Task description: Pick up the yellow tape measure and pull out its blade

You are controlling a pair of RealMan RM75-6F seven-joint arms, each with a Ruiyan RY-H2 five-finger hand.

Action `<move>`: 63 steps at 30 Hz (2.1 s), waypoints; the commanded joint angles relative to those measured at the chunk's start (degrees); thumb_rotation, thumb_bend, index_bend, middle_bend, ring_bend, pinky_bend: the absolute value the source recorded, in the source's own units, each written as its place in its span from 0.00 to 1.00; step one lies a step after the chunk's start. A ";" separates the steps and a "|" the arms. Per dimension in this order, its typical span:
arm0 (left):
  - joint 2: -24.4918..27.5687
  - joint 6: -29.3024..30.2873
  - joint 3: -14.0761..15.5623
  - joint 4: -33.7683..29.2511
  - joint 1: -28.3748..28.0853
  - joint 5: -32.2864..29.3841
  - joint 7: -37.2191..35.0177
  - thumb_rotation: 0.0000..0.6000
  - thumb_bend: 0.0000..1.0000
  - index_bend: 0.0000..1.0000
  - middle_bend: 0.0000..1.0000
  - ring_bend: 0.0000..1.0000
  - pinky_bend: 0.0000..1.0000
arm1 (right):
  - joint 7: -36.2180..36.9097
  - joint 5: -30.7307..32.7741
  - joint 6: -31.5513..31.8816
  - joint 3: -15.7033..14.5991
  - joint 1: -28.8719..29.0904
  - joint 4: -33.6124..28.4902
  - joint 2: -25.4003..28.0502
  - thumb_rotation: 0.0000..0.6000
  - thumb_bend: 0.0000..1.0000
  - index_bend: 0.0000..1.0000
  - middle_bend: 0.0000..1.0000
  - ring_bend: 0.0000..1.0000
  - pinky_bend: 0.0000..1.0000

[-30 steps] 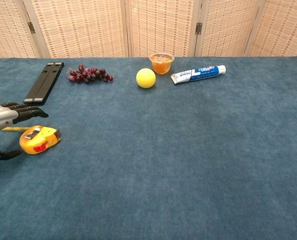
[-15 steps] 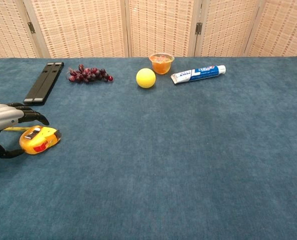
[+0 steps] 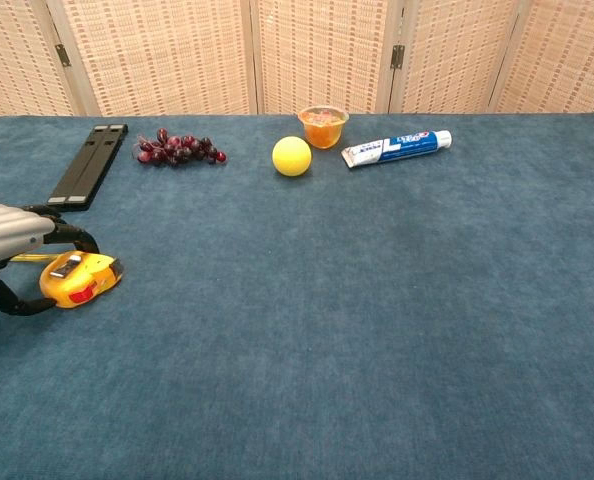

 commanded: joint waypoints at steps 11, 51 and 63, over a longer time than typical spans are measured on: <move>3.82 4.03 -3.94 -6.32 -1.36 1.36 -3.29 1.00 0.37 0.40 0.37 0.28 0.05 | -0.91 -6.64 -6.61 2.35 8.66 -5.77 2.68 1.00 0.31 0.21 0.15 0.14 0.11; 8.78 10.20 -12.56 -33.87 -13.88 -14.62 12.93 1.00 0.38 0.43 0.38 0.30 0.08 | -13.95 26.73 -43.84 19.21 51.12 -6.07 -15.24 1.00 0.31 0.40 0.15 0.10 0.11; 7.54 12.01 -11.92 -34.41 -15.45 -16.00 13.80 1.00 0.38 0.43 0.38 0.30 0.08 | -15.85 31.10 -44.71 19.17 54.87 -4.18 -18.27 1.00 0.31 0.41 0.15 0.10 0.11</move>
